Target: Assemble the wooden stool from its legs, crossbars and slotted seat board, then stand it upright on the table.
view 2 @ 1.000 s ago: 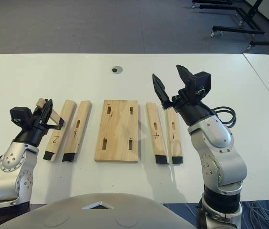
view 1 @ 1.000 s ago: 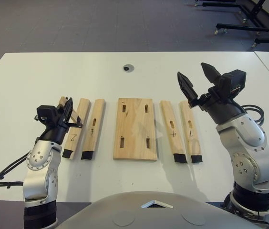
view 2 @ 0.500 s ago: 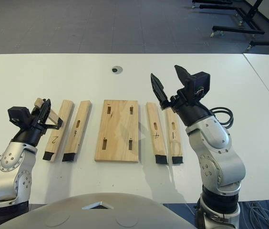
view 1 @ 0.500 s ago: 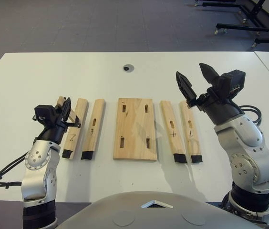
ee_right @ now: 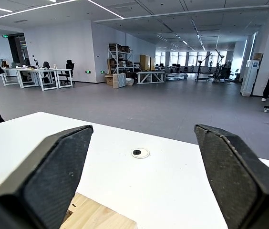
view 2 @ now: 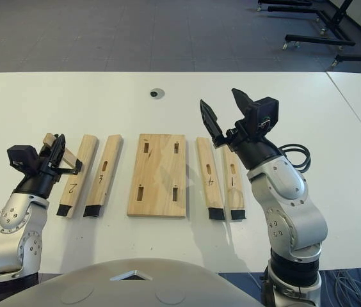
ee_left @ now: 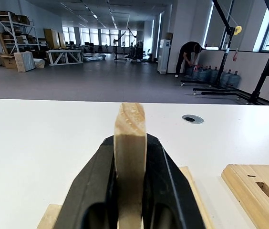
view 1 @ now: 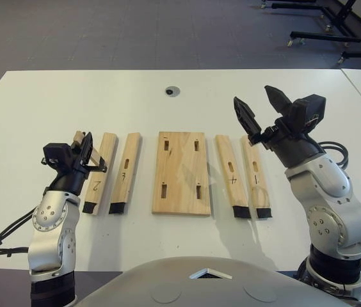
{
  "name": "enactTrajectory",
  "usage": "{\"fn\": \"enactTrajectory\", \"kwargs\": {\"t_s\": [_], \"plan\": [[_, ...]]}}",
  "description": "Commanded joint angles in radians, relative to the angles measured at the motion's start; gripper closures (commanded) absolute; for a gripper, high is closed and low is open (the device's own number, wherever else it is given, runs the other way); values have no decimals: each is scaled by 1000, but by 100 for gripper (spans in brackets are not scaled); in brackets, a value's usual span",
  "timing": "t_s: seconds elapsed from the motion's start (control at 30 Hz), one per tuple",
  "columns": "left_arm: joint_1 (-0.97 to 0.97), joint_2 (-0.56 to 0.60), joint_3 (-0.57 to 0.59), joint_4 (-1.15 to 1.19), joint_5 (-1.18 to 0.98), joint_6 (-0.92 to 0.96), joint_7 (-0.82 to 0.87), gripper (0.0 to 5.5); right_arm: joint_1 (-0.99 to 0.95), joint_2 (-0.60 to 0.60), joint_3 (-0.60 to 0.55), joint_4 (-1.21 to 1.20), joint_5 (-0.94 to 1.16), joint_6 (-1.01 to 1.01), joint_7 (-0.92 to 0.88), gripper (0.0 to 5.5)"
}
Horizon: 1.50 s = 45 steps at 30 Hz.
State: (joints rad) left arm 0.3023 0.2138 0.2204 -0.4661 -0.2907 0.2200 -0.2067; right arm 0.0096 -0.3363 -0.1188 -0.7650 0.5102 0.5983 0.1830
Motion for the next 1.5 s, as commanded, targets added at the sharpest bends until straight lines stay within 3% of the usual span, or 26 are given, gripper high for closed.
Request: {"fn": "enactTrajectory", "kwargs": {"t_s": [0.03,1.5], "plan": [[-11,4,-1,3,7,-3,-1,511,2,-2,2,-9,-4,5,-3,160],[-4,-4,-9,19,19,8,1,511,-3,-3,15,-11,-8,0,-4,160]]}}
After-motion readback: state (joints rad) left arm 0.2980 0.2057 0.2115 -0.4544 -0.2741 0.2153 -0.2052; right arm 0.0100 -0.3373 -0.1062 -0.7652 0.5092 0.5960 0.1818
